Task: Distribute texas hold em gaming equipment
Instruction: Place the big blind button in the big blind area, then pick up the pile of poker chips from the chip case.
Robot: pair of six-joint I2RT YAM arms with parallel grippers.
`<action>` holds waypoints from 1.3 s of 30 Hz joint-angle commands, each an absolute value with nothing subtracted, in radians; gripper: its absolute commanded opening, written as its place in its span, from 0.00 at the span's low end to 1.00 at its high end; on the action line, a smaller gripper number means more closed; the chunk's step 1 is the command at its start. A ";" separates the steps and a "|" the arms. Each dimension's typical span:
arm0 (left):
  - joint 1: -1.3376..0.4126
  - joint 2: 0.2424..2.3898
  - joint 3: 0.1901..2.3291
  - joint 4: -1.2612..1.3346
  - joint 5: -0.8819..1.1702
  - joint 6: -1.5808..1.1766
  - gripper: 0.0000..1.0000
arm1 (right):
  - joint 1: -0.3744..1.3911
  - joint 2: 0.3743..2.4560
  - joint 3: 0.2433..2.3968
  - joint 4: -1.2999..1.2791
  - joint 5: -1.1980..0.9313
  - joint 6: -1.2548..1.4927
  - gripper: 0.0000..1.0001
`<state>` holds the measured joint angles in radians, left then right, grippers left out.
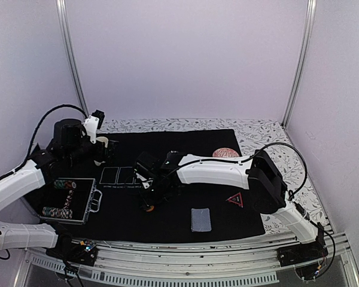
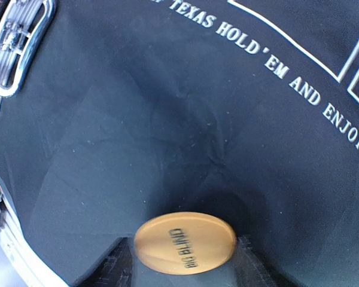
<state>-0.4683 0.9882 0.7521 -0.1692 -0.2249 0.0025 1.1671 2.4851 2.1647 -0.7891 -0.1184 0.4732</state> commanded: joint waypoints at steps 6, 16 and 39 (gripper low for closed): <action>-0.460 0.981 0.733 -0.140 -0.210 0.000 0.98 | 1.176 2.439 2.181 -0.814 -0.098 0.441 0.90; -0.460 0.993 0.729 -0.135 -0.152 0.007 0.98 | 1.164 2.189 2.072 -0.784 0.028 0.372 0.99; -0.442 1.013 0.868 -0.517 -0.039 -0.259 0.98 | 1.004 1.499 1.220 -0.645 0.227 0.508 0.99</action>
